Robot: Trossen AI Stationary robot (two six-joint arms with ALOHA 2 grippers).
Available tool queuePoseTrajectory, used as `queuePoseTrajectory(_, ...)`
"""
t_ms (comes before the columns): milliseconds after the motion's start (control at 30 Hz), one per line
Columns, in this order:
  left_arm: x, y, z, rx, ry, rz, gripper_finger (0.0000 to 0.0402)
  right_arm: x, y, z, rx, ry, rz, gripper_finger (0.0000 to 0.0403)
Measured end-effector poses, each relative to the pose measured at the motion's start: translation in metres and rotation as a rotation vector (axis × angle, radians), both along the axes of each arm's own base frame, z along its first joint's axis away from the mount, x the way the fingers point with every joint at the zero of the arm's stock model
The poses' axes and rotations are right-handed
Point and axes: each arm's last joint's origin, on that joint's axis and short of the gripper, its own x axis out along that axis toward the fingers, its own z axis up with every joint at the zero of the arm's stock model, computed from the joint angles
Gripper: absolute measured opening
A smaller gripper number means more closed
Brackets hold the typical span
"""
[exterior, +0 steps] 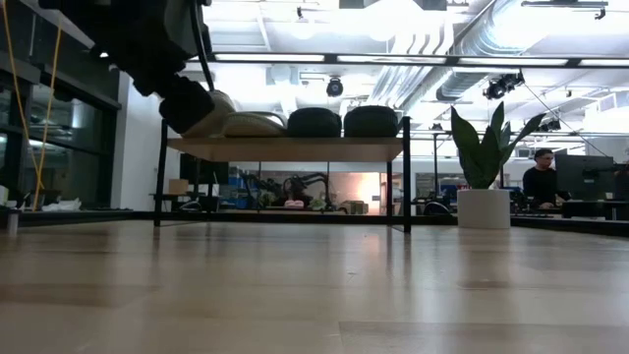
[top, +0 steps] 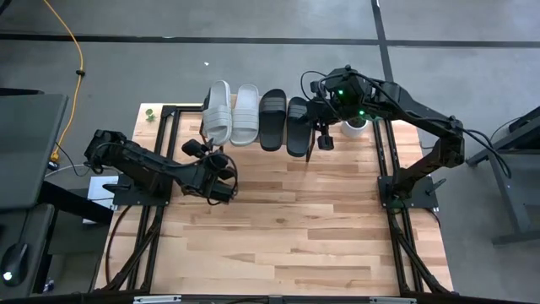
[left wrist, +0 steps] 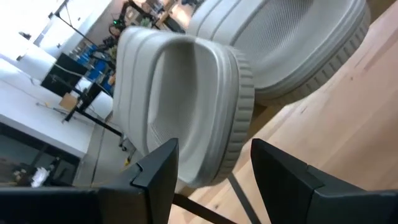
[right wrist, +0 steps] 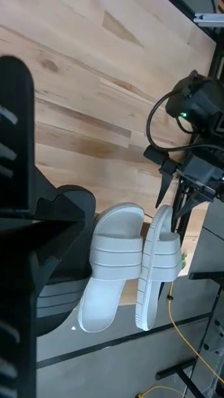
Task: Pick and place slides into the shelf
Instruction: Put the white slide on the shelf
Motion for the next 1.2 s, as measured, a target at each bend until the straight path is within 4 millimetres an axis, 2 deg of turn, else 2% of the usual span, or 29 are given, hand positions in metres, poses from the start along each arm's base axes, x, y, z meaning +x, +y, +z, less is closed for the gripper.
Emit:
queuePoseTrajectory(567, 0.013, 0.015, 0.0, 0.026, 0.01, 0.016, 0.0184, 0.0, 0.0, 0.0, 0.001, 0.0, 0.002, 0.0)
queuePoseTrajectory(700, 0.015, 0.014, 0.0, 0.023, 0.015, 0.004, 0.0143, 0.0, 0.0, 0.0, 0.002, -0.001, 0.003, 0.0)
queuePoseTrajectory(867, 0.015, 0.014, 0.0, 0.016, 0.025, 0.003, 0.0045, 0.0, 0.0, 0.0, 0.003, 0.0, 0.004, 0.0)
queuePoseTrajectory(933, 0.015, 0.014, 0.0, 0.017, 0.03, 0.003, 0.0019, 0.0, 0.0, 0.0, 0.003, 0.0, 0.004, 0.0)
queuePoseTrajectory(1100, 0.014, 0.014, 0.0, 0.017, 0.044, 0.0, 0.0043, -0.001, 0.001, -0.002, 0.009, 0.022, 0.004, 0.0)
queuePoseTrajectory(1200, 0.014, 0.014, 0.0, 0.017, 0.069, -0.005, 0.0031, -0.002, 0.001, -0.002, 0.011, 0.03, 0.004, 0.0)
